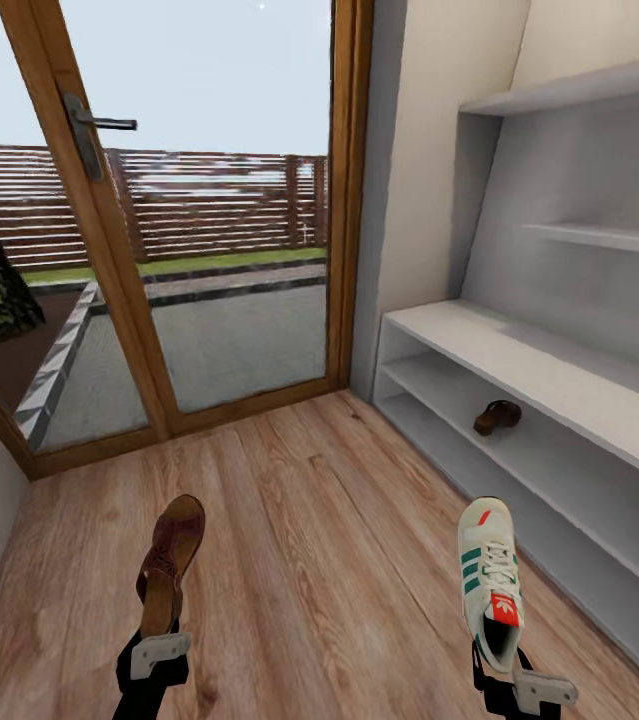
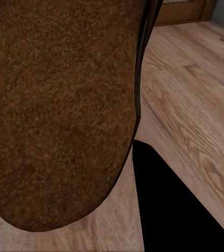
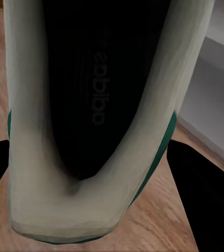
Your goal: Pick up the two gym shoes and the two sandals from the corridor floor and place them onto the hallstand (shoe rack) in the corridor, making sure they are on the rack and not on the floor. Arrange them so the two gym shoes are next to each other and the two sandals are next to each other.
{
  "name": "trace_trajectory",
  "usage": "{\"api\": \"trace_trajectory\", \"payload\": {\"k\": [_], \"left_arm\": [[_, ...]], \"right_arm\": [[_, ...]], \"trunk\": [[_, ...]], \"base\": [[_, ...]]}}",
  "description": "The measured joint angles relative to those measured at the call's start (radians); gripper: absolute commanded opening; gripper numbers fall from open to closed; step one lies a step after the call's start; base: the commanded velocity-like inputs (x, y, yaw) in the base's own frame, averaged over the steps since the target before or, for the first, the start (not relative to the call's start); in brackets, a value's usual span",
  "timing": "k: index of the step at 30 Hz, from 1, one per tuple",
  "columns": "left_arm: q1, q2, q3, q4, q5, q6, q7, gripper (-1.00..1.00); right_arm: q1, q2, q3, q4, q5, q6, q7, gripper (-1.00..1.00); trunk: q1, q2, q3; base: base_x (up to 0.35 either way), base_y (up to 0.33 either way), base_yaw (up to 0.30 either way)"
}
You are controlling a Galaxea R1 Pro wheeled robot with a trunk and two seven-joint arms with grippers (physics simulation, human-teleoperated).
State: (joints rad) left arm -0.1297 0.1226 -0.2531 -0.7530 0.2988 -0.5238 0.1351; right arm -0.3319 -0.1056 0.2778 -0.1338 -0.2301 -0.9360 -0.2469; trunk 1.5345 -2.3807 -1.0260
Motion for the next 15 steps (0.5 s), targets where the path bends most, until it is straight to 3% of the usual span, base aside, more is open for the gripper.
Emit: {"api": "trace_trajectory", "payload": {"k": [6, 15], "left_arm": [[0.000, 0.000, 0.000, -0.001, 0.000, 0.000, 0.000, -1.00], [0.000, 0.000, 0.000, 0.000, 0.000, 0.000, 0.000, -1.00]], "right_arm": [[0.000, 0.000, 0.001, 0.000, 0.001, -0.001, 0.000, -1.00], [0.000, 0.001, 0.000, -0.001, -0.002, 0.000, 0.000, -1.00]], "trunk": [[0.000, 0.000, 0.004], [0.001, 0.000, 0.006]], "base": [[0.229, 0.158, -0.275], [0.027, 0.014, -0.280]]}}
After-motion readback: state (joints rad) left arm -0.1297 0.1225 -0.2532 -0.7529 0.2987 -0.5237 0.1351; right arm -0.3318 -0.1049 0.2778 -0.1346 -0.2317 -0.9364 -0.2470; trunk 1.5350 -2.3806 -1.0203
